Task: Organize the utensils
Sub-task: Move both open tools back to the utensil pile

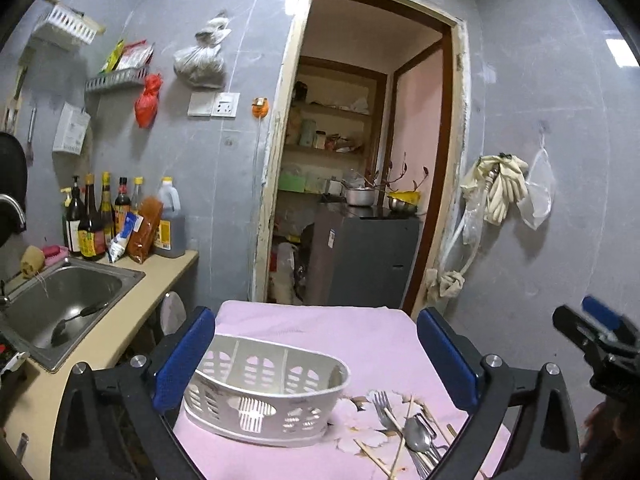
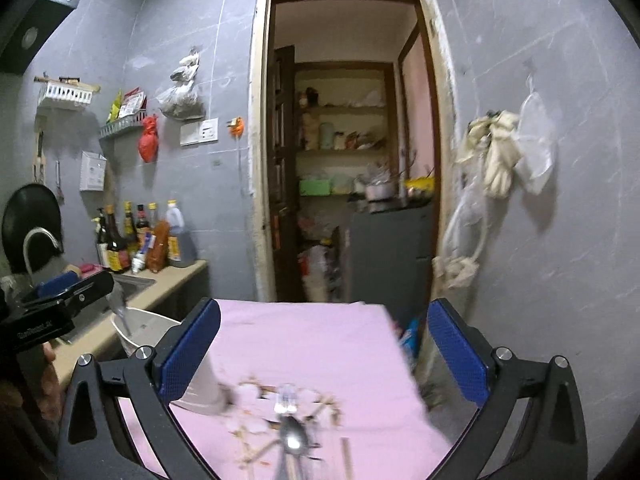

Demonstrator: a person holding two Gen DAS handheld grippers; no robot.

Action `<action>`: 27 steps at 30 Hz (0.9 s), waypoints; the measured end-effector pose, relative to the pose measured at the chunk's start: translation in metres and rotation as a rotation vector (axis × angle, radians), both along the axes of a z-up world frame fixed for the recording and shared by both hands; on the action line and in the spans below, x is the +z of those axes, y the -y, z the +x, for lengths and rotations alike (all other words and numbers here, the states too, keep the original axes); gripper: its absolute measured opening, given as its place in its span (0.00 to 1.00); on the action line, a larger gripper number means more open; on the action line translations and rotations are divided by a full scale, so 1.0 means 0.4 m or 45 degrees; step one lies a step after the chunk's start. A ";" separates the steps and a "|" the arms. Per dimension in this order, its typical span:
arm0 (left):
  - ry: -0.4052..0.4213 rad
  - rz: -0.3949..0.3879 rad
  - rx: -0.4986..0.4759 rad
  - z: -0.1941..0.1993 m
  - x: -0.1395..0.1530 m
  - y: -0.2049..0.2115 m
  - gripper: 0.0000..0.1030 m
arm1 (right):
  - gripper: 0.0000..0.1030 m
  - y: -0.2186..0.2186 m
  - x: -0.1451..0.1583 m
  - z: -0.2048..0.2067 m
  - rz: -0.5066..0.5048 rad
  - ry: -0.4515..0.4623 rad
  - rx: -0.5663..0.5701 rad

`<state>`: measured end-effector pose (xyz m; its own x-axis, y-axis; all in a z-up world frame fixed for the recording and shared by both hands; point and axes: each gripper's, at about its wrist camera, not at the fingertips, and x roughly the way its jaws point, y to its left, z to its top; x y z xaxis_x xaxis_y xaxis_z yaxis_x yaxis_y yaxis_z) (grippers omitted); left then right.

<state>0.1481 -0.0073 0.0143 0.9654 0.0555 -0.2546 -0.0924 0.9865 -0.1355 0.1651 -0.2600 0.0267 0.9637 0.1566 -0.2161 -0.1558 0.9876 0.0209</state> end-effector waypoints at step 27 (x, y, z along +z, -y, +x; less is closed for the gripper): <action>-0.557 -0.003 0.013 0.055 -0.289 0.148 0.99 | 0.95 0.125 -0.326 0.144 -0.008 -0.510 0.121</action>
